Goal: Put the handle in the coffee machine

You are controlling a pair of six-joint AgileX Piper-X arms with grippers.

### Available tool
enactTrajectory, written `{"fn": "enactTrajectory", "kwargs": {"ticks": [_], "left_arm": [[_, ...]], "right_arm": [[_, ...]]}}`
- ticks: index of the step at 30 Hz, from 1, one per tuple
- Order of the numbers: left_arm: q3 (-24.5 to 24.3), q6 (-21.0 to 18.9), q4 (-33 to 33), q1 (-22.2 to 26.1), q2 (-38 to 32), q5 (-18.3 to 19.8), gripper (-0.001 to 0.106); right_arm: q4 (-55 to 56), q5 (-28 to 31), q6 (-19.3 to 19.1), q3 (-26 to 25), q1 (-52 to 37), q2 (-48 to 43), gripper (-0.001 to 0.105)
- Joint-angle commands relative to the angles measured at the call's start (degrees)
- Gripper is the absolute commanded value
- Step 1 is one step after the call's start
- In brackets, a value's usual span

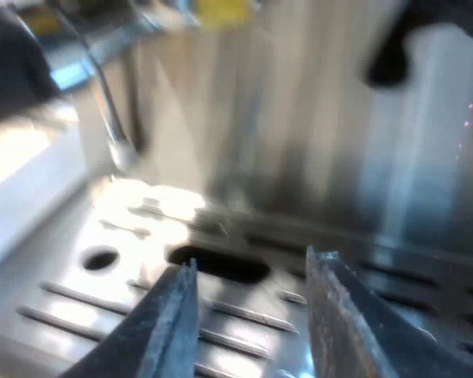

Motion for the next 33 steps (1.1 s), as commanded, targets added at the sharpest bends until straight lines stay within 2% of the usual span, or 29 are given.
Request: {"fn": "enactTrajectory", "kwargs": {"ticks": [1,4,11,14,16,19,24,29,33], "left_arm": [[-0.7,-3.1,-2.0,-1.1,-0.9,7.8,0.0],[-0.7,-3.3,-2.0,-1.1,-0.9,7.8,0.0],[-0.7,-4.6,-2.2,-1.1,-0.9,7.8,0.0],[-0.7,-5.2,-2.7,-1.1,-0.9,7.7,0.0],[-0.7,-6.4,-3.7,-1.1,-0.9,7.7,0.0],[-0.7,-7.8,-4.5,-1.1,-0.9,7.7,0.0],[-0.7,-8.7,-5.5,-3.0,-0.9,7.7,0.0],[-0.7,-9.6,-7.1,-7.4,-0.9,6.3,0.0],[-0.7,-11.3,-9.0,-8.0,-0.9,5.3,0.0]], "right_arm": [[6.3,-2.4,-0.1,3.8,0.1,-7.5,0.037],[12.6,-5.7,0.1,6.2,0.1,-14.4,0.037],[26.5,-16.8,1.3,6.6,0.1,-30.6,0.038],[28.7,-19.0,1.6,6.6,0.1,-36.3,0.045],[30.9,-19.5,1.7,6.1,0.1,-40.6,0.058],[37.4,-19.8,1.8,3.9,0.1,-43.9,0.064],[43.3,-20.6,1.8,0.3,0.1,-45.1,0.063],[43.4,-21.0,1.8,-0.4,0.1,-45.1,0.063],[43.8,-21.0,1.8,-0.4,0.1,-45.1,0.063]]}}
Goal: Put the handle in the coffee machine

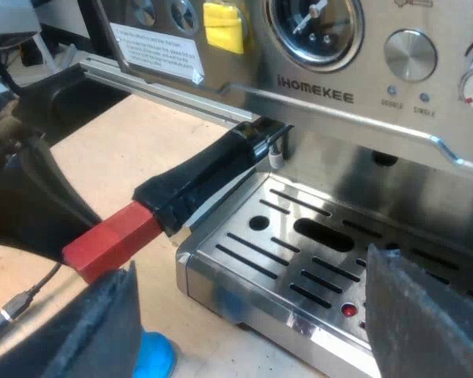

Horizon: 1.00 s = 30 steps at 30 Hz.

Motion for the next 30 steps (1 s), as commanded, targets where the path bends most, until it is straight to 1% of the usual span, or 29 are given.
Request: {"fn": "enactTrajectory", "kwargs": {"ticks": [1,3,5,7,8,9,10,12,16,20,25,26,27,28,30], "left_arm": [[-0.8,-3.4,-7.2,-1.3,-1.0,8.2,0.0],[-0.8,-6.0,-8.9,-1.3,-1.0,9.3,0.0],[-0.8,-6.8,-9.5,-1.3,-1.0,9.4,0.0],[-0.8,-10.1,-11.1,-1.3,-1.0,9.8,0.0],[-0.8,-10.5,-11.4,-1.3,-1.0,9.8,0.0],[-0.8,-12.7,-12.7,-1.3,-0.9,9.8,0.0],[-0.8,-13.1,-13.1,-1.3,-0.9,9.8,0.0],[-0.8,-15.5,-14.8,-1.3,-0.9,9.8,0.0],[-0.6,-16.7,-16.7,-1.3,-0.9,9.7,0.0],[-0.4,-16.7,-15.9,-1.3,-1.0,9.7,0.0],[-0.4,-13.4,-15.8,-1.3,-3.4,9.7,0.0],[-0.4,-13.2,-15.2,-1.3,-4.9,9.7,0.0],[-0.4,-12.0,-13.6,-1.3,-6.6,9.5,0.0],[-0.5,-11.3,-12.6,-1.3,-7.5,8.9,0.0],[-0.5,-5.9,-6.9,-1.3,-9.7,4.2,0.0]], "right_arm": [[0.5,-0.3,-0.5,-0.7,0.1,-0.4,0.063],[0.7,-0.8,-0.3,-0.7,0.1,-0.4,0.063],[0.7,-0.8,-0.3,-0.7,0.1,-0.4,0.063],[0.7,-0.8,-0.3,-0.7,0.1,-0.4,0.063],[0.7,-0.8,-0.3,-0.7,0.1,-0.4,0.063],[0.7,-0.8,-0.3,-0.7,0.1,-0.4,0.063],[0.7,-0.8,-0.3,-0.7,0.1,-0.4,0.063],[0.7,-0.8,-0.3,-0.7,0.1,-0.4,0.063],[0.7,-0.8,-0.3,-0.7,0.1,-0.4,0.063],[0.7,-0.8,-0.3,-0.7,0.1,-0.4,0.063],[0.9,-0.8,-0.3,-0.7,0.1,-0.4,0.063],[1.0,-0.8,-0.3,-0.7,0.1,-0.4,0.063],[1.0,-0.8,-0.3,-0.7,0.1,-0.4,0.063],[1.0,-0.8,-0.3,-0.7,0.1,-0.4,0.063],[1.0,-0.8,-0.3,-0.7,0.1,-0.4,0.063]]}}
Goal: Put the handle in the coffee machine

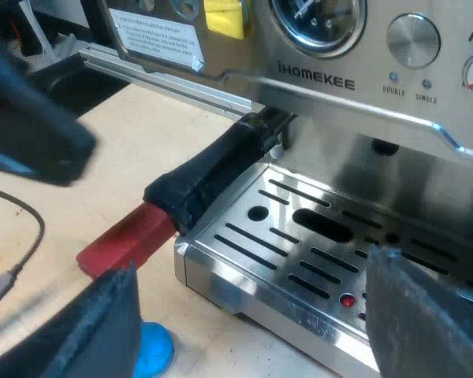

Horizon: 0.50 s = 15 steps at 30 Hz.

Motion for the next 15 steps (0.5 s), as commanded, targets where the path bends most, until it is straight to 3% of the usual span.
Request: {"fn": "enactTrajectory", "kwargs": {"ticks": [1,3,5,15], "left_arm": [[-0.3,5.9,5.1,-0.3,-2.1,-3.9,0.0],[-0.3,12.3,11.2,-0.3,-3.2,-7.9,0.0],[-0.3,15.0,14.4,-0.3,-3.1,-9.3,0.0],[3.8,16.8,10.7,-0.3,1.2,-10.4,0.0]], "right_arm": [[0.0,-0.4,-0.3,-0.7,0.1,-0.4,0.063],[0.0,-0.4,-0.3,-0.7,0.1,-0.4,0.063],[0.0,-0.4,-0.3,-0.7,0.1,-0.4,0.063],[0.0,-0.4,0.2,-0.7,0.1,-0.4,0.063]]}}
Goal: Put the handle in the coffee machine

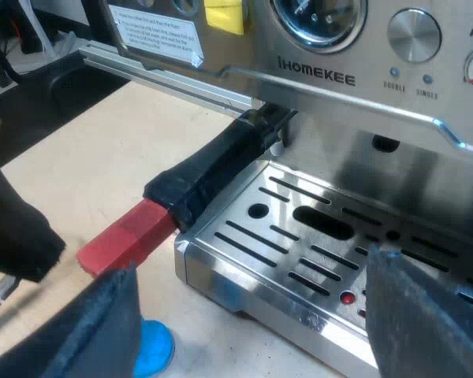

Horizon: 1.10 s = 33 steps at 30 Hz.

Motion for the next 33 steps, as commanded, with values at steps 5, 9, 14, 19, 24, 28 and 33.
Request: {"fn": "enactTrajectory", "kwargs": {"ticks": [5,9,14,19,24,28,33], "left_arm": [[1.0,1.2,-5.4,-0.3,5.4,1.3,0.0],[1.0,1.2,-6.4,-2.0,7.9,4.0,0.0],[0.9,1.2,-9.5,-6.1,8.5,4.0,0.0],[-0.5,1.2,-14.2,-8.1,8.6,4.0,0.0],[-2.7,1.2,-17.3,-8.5,10.3,8.8,0.0],[-3.3,1.2,-15.6,-8.5,10.0,8.3,0.0],[-3.3,5.6,-7.0,-7.5,7.4,6.3,0.0]], "right_arm": [[-0.3,-0.4,0.0,-0.7,0.1,-0.4,0.063],[-0.4,-0.6,0.6,-0.7,0.1,-0.4,0.063],[-0.2,-2.7,0.9,-0.7,0.1,-0.4,0.063],[0.0,-2.9,0.9,-0.7,0.1,-0.4,0.063],[0.0,-2.9,2.1,-0.7,0.1,-0.4,0.063],[0.0,-2.9,2.2,-0.7,0.1,-0.4,0.063],[0.0,-2.9,2.2,-0.7,0.1,-0.4,0.063]]}}
